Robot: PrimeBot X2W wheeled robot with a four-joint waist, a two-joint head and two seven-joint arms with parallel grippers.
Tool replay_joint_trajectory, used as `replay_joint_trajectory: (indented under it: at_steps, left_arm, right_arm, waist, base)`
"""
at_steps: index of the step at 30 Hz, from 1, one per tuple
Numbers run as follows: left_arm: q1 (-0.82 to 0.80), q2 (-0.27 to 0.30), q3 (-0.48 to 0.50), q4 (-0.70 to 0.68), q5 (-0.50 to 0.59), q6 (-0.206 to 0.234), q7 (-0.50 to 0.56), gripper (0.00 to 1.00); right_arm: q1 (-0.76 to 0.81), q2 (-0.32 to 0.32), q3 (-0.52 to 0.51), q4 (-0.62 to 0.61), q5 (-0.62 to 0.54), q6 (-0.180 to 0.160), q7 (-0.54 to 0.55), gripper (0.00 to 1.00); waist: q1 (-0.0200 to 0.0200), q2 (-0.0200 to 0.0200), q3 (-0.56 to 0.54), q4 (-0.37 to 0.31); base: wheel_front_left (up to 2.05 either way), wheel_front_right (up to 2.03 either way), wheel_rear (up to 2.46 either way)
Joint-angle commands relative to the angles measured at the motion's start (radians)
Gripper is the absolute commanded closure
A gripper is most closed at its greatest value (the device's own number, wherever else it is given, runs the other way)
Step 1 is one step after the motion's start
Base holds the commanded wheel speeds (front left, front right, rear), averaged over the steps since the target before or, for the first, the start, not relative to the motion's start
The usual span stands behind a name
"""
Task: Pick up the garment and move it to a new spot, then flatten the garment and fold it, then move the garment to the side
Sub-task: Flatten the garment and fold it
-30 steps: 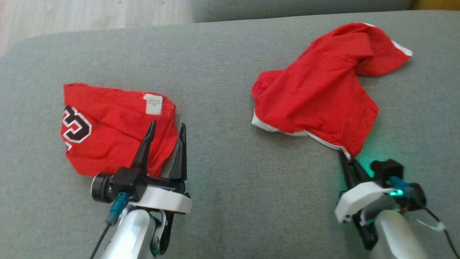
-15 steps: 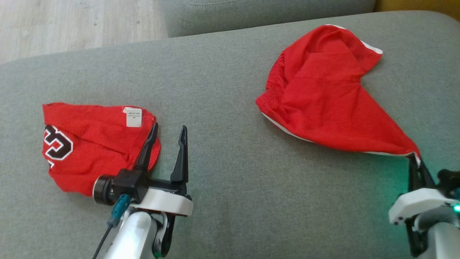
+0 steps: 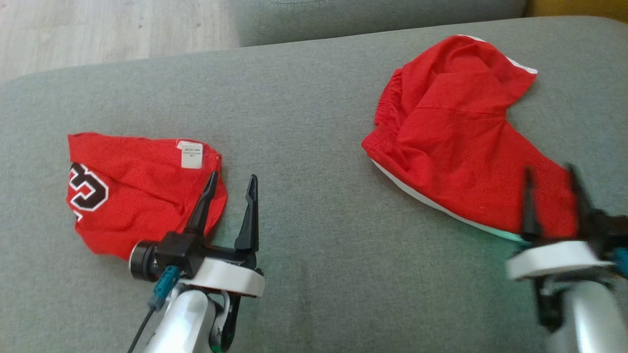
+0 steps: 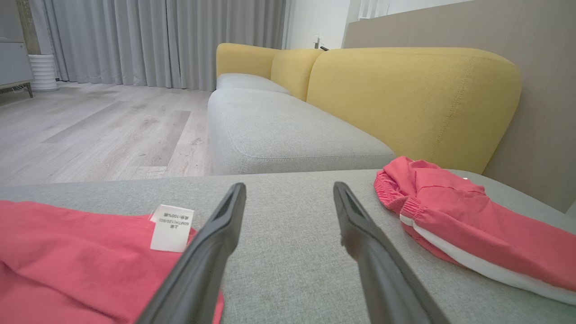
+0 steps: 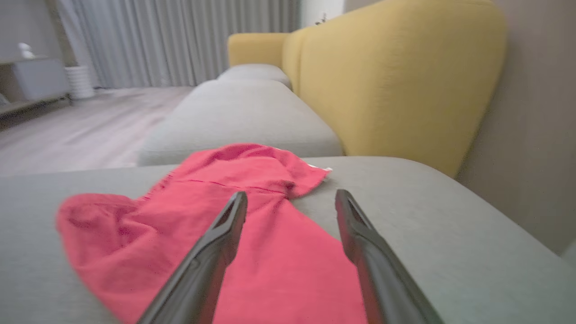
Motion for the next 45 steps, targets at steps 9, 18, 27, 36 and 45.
replay_joint_trajectory:
  at_steps: [9, 18, 27, 36, 45]
  left_arm:
    - [-0.038, -0.001, 0.021, -0.032, 0.011, -0.005, -0.01, 0.0]
    - [-0.067, -0.002, 0.004, -0.029, 0.003, -0.004, -0.01, 0.0]
    - [-0.082, -0.002, -0.021, -0.03, -0.015, 0.007, -0.01, 0.0]
    - [-0.086, -0.002, -0.029, -0.033, -0.012, 0.013, -0.01, 0.0]
    - [-0.091, -0.002, -0.039, -0.023, -0.016, 0.018, -0.01, 0.0]
  right_arm:
    - [-0.005, -0.007, 0.307, -0.078, 0.075, -0.001, -0.041, 0.0]
    - [-0.148, -0.007, 0.435, 0.087, 0.06, -0.001, 0.011, 0.0]
    - [-0.277, -0.008, 0.407, 0.32, 0.008, -0.001, 0.052, 0.0]
    - [-0.365, -0.008, 0.313, 0.486, -0.032, -0.001, 0.008, 0.0]
    - [-0.398, -0.007, 0.406, 0.548, 0.089, -0.001, -0.033, 1.0]
  waist:
    - [0.0, 0.0, 0.025, 0.044]
    - [0.0, 0.0, 0.074, 0.115]
    - [0.0, 0.0, 0.098, 0.162]
    - [0.0, 0.0, 0.118, 0.174]
    - [0.0, 0.0, 0.113, 0.158]
  base:
    - [0.0, 0.0, 0.0]
    - [0.0, 0.0, 0.0]
    - [0.0, 0.0, 0.0]
    - [0.0, 0.0, 0.0]
    - [0.0, 0.0, 0.0]
